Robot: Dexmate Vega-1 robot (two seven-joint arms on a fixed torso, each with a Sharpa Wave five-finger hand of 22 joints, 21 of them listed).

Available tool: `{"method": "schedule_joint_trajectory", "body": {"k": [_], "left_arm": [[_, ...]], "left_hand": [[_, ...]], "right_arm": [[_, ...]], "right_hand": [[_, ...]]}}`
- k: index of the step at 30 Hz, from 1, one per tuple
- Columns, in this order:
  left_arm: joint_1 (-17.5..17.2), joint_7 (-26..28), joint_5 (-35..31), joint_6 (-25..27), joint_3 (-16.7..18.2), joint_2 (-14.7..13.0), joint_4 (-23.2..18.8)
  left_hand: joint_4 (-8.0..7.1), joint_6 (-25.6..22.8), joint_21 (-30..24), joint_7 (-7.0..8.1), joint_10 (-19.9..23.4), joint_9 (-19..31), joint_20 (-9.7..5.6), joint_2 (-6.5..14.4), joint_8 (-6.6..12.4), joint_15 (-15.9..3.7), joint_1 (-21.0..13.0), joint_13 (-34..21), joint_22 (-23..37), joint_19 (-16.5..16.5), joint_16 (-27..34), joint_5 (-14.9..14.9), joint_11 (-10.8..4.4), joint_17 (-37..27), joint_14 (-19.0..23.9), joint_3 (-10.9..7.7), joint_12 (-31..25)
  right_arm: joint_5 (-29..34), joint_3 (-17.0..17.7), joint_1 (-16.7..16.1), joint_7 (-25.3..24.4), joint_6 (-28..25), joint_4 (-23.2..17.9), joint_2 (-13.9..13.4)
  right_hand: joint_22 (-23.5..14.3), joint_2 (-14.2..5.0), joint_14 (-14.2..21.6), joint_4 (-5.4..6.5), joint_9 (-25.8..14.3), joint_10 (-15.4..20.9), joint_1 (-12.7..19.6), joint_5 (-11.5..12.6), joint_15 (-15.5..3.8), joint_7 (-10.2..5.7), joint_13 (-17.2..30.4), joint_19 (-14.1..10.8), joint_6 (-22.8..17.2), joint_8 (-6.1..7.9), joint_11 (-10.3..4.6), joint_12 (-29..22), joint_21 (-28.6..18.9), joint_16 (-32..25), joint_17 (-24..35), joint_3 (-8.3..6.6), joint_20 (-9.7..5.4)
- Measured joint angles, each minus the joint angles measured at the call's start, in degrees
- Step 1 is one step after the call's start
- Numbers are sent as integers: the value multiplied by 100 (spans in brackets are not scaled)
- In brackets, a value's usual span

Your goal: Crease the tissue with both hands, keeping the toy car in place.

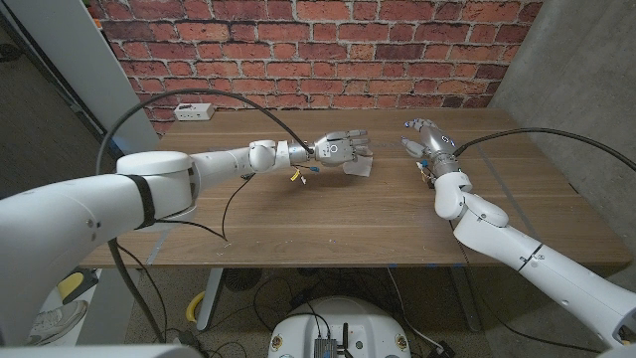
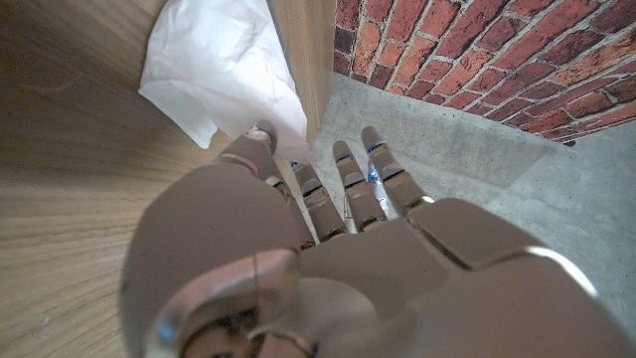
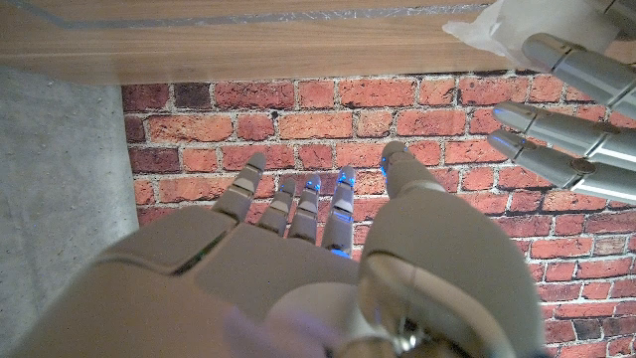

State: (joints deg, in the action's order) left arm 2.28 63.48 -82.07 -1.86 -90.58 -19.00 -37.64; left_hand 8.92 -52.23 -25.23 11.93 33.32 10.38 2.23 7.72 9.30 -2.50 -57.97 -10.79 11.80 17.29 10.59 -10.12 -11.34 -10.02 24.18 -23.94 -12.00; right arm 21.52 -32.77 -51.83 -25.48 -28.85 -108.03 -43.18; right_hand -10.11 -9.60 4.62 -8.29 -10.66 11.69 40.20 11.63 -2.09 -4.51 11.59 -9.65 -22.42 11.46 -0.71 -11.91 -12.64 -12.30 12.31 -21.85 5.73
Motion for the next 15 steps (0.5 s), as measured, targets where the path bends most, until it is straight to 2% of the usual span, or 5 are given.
{"method": "schedule_joint_trajectory", "body": {"k": [6, 11, 15], "left_arm": [[-13, 25, 1, -1, -3, 190, 247], [-105, 39, 20, 39, 153, 259, 304], [-206, 42, 40, 106, 343, 257, 248]], "left_hand": [[-123, 1108, -22, 59, -326, 0, -1, -234, -5, 6, 200, -30, -9, -2, 0, 0, 40, -26, -107, 331, 80], [-331, 1834, -22, 76, -664, -25, -42, -377, -5, 14, 819, -30, -36, -43, 0, -51, 71, -19, -227, 646, 80], [-507, 2338, -22, 72, -976, -27, -42, -394, -5, -2, 1235, -30, -36, -43, 1, -116, 130, -26, -312, 835, 123]], "right_arm": [[10, 61, -70, -154, 77, -7, -17], [14, 71, -78, -179, 152, 18, -26], [15, 72, -59, -180, 200, 59, -23]], "right_hand": [[0, 39, 20, -23, 0, 0, 39, 0, 4, 0, -11, 1, 0, 0, 0, 0, 0, 0, -8, -23, 0], [-1, 97, 20, -48, 0, -1, 16, 0, 4, 0, -14, -19, 0, 0, 0, 0, 0, 0, -19, -47, 20], [-1, 108, 20, -48, -1, -1, 32, 0, 4, 0, -14, -19, 0, 0, 0, 0, 0, 0, -35, -47, 20]]}}
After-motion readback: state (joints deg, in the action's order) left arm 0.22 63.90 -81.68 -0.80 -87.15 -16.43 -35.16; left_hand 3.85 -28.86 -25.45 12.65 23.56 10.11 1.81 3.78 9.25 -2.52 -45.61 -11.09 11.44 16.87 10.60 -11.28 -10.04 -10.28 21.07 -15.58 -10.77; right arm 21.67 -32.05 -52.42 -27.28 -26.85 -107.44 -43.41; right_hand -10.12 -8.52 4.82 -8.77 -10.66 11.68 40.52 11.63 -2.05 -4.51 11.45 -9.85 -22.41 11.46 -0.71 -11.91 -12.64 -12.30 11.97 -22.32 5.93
